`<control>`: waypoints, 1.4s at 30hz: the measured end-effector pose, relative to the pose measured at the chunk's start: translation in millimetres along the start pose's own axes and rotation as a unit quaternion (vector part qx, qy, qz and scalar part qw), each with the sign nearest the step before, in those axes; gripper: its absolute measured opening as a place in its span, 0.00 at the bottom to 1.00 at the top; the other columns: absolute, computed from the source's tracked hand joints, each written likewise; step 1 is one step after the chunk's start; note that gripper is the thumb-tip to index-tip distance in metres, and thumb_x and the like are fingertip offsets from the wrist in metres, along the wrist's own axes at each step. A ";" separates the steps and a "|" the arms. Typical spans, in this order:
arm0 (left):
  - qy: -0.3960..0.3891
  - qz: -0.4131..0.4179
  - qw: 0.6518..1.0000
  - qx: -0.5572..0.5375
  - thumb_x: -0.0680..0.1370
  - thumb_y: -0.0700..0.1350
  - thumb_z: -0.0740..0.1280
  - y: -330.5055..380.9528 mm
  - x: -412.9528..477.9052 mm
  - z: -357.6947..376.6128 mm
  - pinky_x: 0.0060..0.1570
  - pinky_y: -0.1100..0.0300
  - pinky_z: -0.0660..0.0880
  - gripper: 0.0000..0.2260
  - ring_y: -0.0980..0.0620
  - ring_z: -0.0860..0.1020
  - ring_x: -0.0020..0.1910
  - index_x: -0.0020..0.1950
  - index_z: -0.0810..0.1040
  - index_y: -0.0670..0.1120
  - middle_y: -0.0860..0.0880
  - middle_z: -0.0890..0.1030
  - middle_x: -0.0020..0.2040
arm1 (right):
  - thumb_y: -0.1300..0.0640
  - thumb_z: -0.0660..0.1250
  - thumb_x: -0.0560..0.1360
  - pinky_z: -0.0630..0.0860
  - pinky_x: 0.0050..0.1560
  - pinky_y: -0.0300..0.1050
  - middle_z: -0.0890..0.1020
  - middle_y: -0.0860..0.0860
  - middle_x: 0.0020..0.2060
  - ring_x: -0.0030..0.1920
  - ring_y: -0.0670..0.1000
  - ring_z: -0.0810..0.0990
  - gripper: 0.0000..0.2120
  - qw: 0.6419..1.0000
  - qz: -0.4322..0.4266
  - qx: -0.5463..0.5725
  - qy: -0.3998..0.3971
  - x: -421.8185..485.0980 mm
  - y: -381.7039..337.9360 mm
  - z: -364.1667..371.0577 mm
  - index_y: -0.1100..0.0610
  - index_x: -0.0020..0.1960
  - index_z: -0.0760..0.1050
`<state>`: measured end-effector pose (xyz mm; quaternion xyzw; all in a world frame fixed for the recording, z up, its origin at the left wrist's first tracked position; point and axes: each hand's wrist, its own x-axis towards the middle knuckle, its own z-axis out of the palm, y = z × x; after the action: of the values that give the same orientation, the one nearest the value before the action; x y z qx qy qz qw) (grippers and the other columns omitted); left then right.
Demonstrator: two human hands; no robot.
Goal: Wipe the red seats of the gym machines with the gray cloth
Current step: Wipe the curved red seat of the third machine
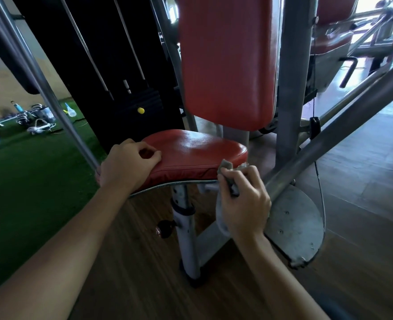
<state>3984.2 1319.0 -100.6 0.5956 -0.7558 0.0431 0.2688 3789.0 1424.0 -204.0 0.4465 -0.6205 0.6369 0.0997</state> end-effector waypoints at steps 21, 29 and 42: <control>0.040 -0.008 0.999 0.007 0.77 0.63 0.66 2.4 -3.4 3.4 0.45 0.54 0.69 0.14 0.45 0.76 0.58 0.54 0.85 0.57 0.53 0.78 0.53 | 0.55 0.74 0.76 0.77 0.35 0.40 0.79 0.45 0.42 0.38 0.44 0.79 0.03 0.997 0.021 0.047 0.056 -39.3 -39.3 51.8 0.52 0.49 0.85; 0.043 -0.015 0.999 0.002 0.77 0.64 0.66 3.0 -3.9 4.0 0.46 0.53 0.69 0.15 0.46 0.76 0.58 0.54 0.85 0.58 0.53 0.79 0.54 | 0.56 0.75 0.75 0.74 0.40 0.30 0.80 0.46 0.42 0.39 0.40 0.77 0.04 0.988 0.083 0.056 0.120 -32.7 -36.7 42.9 0.55 0.49 0.85; 0.045 -0.014 0.999 0.002 0.77 0.63 0.66 4.1 -6.2 1.3 0.45 0.53 0.68 0.14 0.45 0.76 0.58 0.54 0.85 0.57 0.52 0.78 0.53 | 0.54 0.75 0.75 0.69 0.41 0.24 0.79 0.45 0.41 0.39 0.41 0.76 0.04 0.996 0.040 0.022 0.072 -21.3 -23.6 31.2 0.52 0.49 0.85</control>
<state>3980.9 1325.2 -103.5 0.6043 -0.7343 0.0671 0.3019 3831.4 1410.6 -207.5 0.3763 -0.6149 0.6845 0.1087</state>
